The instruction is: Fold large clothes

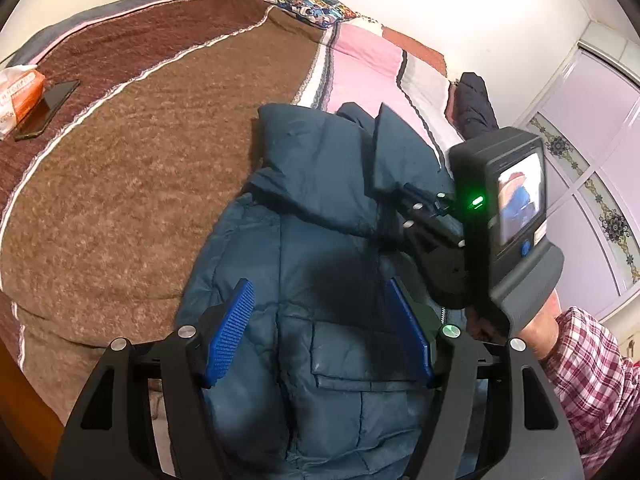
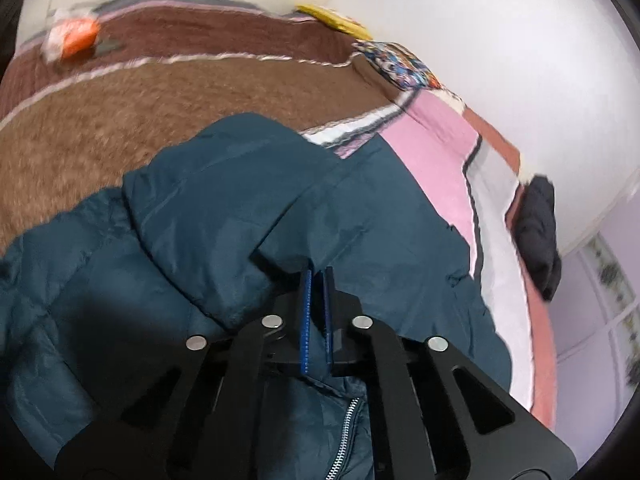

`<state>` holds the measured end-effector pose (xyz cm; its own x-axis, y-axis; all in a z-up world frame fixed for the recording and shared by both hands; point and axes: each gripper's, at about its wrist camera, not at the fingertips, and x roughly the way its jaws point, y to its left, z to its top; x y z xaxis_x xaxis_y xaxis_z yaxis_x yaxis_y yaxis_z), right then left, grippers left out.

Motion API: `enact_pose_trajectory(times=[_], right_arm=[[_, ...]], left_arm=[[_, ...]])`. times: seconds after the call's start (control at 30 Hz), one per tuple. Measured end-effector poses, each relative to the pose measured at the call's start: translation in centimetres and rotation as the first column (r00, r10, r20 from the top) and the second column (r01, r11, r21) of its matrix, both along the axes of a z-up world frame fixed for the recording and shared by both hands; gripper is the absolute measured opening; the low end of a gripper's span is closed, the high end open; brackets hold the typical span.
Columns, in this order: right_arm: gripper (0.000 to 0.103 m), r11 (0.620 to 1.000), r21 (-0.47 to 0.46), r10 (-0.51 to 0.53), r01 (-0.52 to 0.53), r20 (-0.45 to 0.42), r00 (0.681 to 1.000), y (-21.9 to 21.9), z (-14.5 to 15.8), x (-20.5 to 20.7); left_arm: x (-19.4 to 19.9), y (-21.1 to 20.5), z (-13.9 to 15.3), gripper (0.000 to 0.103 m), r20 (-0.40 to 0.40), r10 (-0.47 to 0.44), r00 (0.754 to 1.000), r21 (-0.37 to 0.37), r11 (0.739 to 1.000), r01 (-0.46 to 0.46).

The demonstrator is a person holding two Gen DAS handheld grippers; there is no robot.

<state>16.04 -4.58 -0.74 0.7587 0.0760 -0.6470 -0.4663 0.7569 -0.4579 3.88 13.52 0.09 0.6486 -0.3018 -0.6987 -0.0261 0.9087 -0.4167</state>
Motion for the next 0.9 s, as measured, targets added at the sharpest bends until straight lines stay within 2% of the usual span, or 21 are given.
enact_pose_trajectory(times=[0.13,0.23,0.4,0.57,0.67,0.77,0.83,0.87,0.9], right_arm=[[0.001,0.995,0.069,-0.072,0.069,0.042,0.997,-2.4,1.9,0.0],[0.001,0.973,0.162,-0.169,0.162,0.028,0.985,-5.5,3.4,0.2],[0.002,0.894,0.312,-0.315,0.320,-0.069,0.947,-12.0,4.9,0.6],[0.003,0.827,0.355,-0.385,0.435,-0.206,0.900,-16.9,4.1,1.2],[0.003,0.776,0.379,-0.412,0.505,-0.302,0.860,-19.7,3.1,1.2],[0.006,0.706,0.441,-0.400,0.554,-0.398,0.826,-22.6,2.4,0.7],[0.022,0.649,0.488,-0.390,0.583,-0.445,0.806,-24.5,2.3,0.5],[0.027,0.620,0.509,-0.390,0.597,-0.460,0.797,-25.3,2.3,0.3],[0.034,0.581,0.535,-0.390,0.614,-0.479,0.786,-26.4,2.3,0.3]], left_arm=[[0.1,-0.5,-0.1,0.067,-0.001,-0.013,1.000,0.003,1.000,0.013],[0.2,-0.8,0.0,0.067,0.000,-0.019,1.000,0.004,1.000,0.019],[0.4,-1.6,0.1,0.067,0.000,-0.034,0.999,0.011,0.999,0.034],[0.9,-2.9,0.5,0.067,0.000,-0.058,0.998,0.029,0.998,0.058],[1.2,-3.5,0.8,0.067,0.001,-0.066,0.998,0.044,0.997,0.066],[1.6,-4.0,1.1,0.067,-0.001,-0.072,0.997,0.067,0.995,0.072],[2.1,-4.2,1.3,0.067,-0.002,-0.070,0.998,0.082,0.994,0.070],[2.3,-4.3,1.4,0.067,-0.001,-0.067,0.998,0.087,0.994,0.067],[2.6,-4.5,1.5,0.067,0.000,-0.064,0.998,0.090,0.994,0.064]])
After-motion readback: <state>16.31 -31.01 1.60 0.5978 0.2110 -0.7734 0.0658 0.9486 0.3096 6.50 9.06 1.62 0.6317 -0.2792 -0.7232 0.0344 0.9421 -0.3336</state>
